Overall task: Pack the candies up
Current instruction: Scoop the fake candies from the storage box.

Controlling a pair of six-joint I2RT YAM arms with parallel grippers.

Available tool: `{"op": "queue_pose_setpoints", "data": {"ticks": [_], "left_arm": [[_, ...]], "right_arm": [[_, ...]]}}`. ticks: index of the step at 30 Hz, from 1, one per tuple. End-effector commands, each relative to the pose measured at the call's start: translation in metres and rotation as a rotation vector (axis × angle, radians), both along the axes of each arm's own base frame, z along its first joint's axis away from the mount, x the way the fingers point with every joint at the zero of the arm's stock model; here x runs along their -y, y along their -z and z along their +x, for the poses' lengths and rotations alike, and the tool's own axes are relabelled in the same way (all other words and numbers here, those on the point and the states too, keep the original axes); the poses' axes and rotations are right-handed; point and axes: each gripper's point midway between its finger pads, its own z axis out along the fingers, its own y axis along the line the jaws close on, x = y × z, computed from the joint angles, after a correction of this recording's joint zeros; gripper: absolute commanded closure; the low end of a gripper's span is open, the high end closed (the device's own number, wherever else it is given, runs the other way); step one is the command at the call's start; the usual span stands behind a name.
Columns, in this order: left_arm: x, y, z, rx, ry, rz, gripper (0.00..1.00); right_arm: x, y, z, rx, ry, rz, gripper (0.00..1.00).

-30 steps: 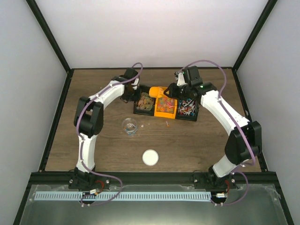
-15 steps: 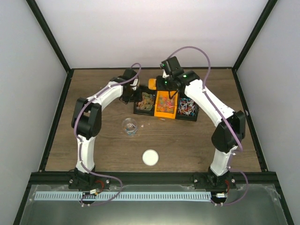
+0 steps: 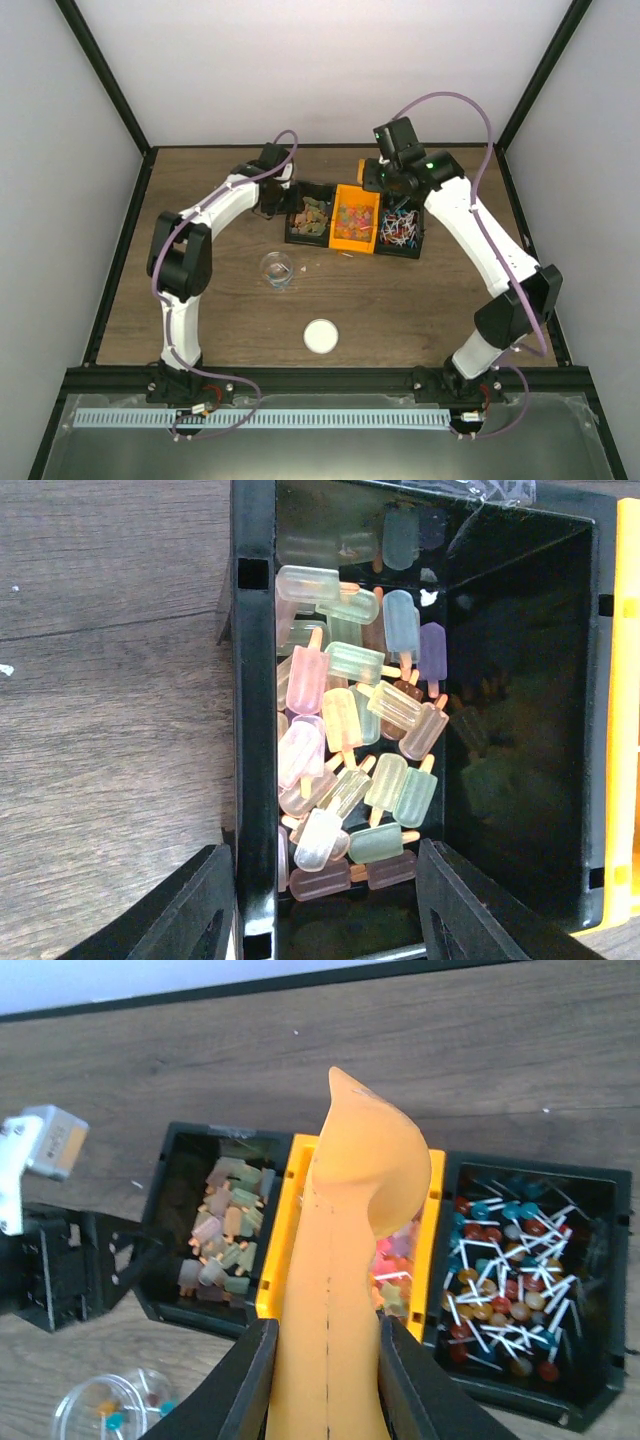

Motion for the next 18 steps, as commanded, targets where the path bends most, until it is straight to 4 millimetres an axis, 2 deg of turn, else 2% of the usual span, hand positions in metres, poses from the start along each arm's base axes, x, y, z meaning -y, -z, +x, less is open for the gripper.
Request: {"op": "queue_pose_setpoints", "data": {"ticks": [1,4,9,18], "left_arm": [[0.003,0.005,0.008,0.002,-0.003,-0.002,0.48],[0.003,0.005,0.008,0.001,-0.002,-0.004,0.49],[0.005,0.009,0.008,-0.003,0.003,-0.003,0.49],[0.007,0.012,0.009,-0.006,0.01,-0.018,0.49]], "right_arm": [[0.016,0.023,-0.014,-0.067,0.008,-0.12,0.99],[0.019,0.039,-0.017,-0.099,0.008,-0.169,0.99],[0.023,0.051,-0.014,-0.119,0.016,-0.255,0.99],[0.003,0.074,-0.001,-0.157,-0.024,-0.425,0.99]]}}
